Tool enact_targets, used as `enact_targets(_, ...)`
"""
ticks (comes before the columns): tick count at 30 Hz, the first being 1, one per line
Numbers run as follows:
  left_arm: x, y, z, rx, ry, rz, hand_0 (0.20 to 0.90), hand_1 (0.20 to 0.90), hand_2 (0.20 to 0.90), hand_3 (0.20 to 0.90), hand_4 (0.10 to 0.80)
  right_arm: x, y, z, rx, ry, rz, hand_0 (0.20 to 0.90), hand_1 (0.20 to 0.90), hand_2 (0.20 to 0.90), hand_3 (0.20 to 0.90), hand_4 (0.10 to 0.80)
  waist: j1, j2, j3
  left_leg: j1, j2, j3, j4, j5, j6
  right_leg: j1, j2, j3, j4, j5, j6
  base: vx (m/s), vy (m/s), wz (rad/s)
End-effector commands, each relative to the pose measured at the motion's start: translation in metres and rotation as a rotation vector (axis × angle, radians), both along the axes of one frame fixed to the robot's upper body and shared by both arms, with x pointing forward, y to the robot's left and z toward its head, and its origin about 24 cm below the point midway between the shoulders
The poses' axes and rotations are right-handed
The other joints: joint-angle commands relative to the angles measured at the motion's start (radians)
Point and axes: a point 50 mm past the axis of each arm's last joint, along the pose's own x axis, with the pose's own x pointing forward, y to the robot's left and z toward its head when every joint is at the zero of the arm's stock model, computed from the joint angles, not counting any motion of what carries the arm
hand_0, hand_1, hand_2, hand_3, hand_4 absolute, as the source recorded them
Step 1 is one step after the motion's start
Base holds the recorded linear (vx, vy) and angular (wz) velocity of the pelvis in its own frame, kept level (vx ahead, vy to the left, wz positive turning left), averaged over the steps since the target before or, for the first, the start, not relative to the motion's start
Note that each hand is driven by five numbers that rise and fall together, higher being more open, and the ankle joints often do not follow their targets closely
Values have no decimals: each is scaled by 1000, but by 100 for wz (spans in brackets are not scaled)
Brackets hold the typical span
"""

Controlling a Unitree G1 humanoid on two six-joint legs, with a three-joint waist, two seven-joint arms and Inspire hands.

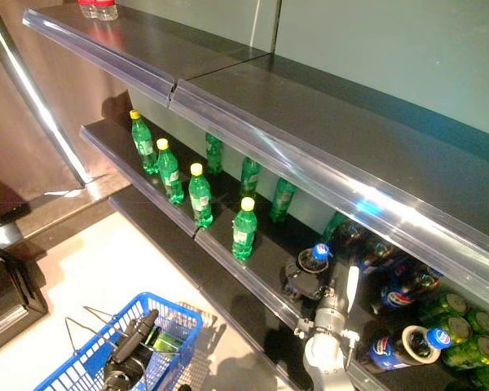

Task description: Pick up the drink and place into the basket.

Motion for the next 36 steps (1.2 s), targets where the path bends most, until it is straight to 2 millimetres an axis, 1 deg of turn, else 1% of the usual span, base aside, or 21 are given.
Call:
enact_targets(1, 46, -12, 45, 24, -374, -142, 300, 300, 300, 200, 100, 28, -16, 48, -36, -288, -104, 900, 900, 900, 900, 800, 39, 15, -30, 6, 102, -15, 38, -38, -64, -87, -108, -32, -8, 175, 75, 45, -13, 2)
enact_targets(6, 41, -8, 41, 26, -356, -153, 300, 300, 300, 200, 100, 29, -25, 45, -24, -277, -168, 900, 900, 900, 900, 800, 47, 17, -31, 5, 104, -21, 35, -35, -65, -85, -109, -37, -8, 176, 75, 45, -13, 5)
enact_targets(10, 39, -7, 40, 27, -349, -163, 300, 300, 300, 200, 100, 29, -29, 41, -5, -261, -187, 900, 900, 900, 900, 800, 54, 18, -34, 5, 104, -25, 34, -33, -66, -81, -110, -41, -10, 176, 76, 23, -10, 4)
enact_targets(16, 39, -8, 40, 28, -347, -171, 300, 300, 300, 200, 100, 28, -26, 36, 16, -238, -184, 900, 900, 900, 900, 800, 56, 19, -36, 7, 102, -29, 34, -31, -66, -76, -109, -42, -12, 177, 75, 0, 0, 0)
enact_targets(17, 40, -8, 40, 28, -347, -171, 300, 300, 300, 200, 100, 28, -26, 36, 17, -237, -183, 667, 667, 667, 628, 528, 56, 19, -38, 7, 102, -29, 32, -30, -66, -76, -109, -41, -13, 177, 75, 0, 0, 0)
enact_targets(18, 41, -9, 40, 28, -347, -170, 300, 300, 300, 200, 100, 28, -26, 36, 17, -236, -183, 538, 538, 538, 477, 377, 55, 19, -38, 8, 102, -29, 32, -30, -66, -75, -109, -41, -13, 177, 75, 0, 0, 0)
enact_targets(19, 41, -9, 40, 28, -347, -170, 300, 300, 300, 200, 100, 28, -26, 36, 16, -235, -183, 538, 538, 538, 477, 377, 55, 19, -39, 8, 102, -29, 32, -30, -66, -75, -108, -41, -13, 177, 75, 0, 0, 0)
enact_targets(20, 41, -9, 40, 29, -348, -168, 300, 300, 300, 200, 100, 28, -26, 36, 14, -236, -181, 300, 300, 300, 200, 100, 55, 20, -39, 9, 102, -29, 32, -29, -67, -75, -108, -40, -13, 178, 75, 0, 0, 0)
enact_targets(36, 46, -10, 42, 22, -370, -155, 300, 300, 300, 200, 100, 30, -28, 35, 15, -225, -190, 300, 300, 300, 200, 100, 55, 21, -45, 14, 100, -29, 27, -26, -68, -68, -105, -37, -18, 179, 73, -11, 4, 0)
